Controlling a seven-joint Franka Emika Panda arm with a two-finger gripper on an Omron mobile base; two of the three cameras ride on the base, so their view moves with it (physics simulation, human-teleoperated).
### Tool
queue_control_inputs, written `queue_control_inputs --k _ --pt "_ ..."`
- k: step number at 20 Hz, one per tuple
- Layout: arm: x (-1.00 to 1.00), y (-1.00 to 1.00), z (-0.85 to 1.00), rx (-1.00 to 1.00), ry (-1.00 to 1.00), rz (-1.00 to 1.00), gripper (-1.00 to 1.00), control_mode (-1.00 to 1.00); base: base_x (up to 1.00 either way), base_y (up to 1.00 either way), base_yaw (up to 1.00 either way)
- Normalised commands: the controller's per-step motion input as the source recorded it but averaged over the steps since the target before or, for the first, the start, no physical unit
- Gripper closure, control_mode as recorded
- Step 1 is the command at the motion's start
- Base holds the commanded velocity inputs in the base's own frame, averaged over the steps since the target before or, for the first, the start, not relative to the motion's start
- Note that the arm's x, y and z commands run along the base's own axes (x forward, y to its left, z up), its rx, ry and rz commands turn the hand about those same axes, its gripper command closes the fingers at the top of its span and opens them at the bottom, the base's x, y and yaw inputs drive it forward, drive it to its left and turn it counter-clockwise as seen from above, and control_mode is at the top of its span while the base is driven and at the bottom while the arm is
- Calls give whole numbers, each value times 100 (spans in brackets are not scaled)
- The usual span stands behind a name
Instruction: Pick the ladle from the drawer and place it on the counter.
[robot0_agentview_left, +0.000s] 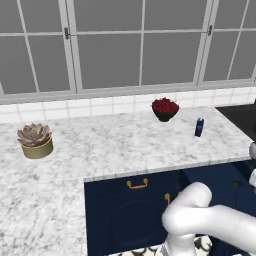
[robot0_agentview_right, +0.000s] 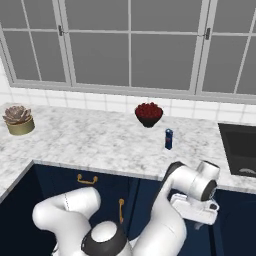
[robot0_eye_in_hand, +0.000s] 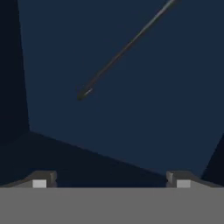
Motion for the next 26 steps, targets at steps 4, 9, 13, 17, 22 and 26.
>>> queue_control_inputs --k 4,9,13,17,22,26 --pt "80 6 -12 0 -42 -46 -100 -100 0 0 0" --pt "84 32 -34 0 17 -59 -100 -100 0 0 0" --pt "67 -2 -27 0 51 -37 -100 -100 0 0 0" --pt "5 -2 -73 0 35 -29 -100 -100 0 0 0" --pt "-30 -5 -60 0 5 -12 -100 -100 0 0 0" --pt "2 0 -62 0 0 -3 -100 -100 0 0 0"
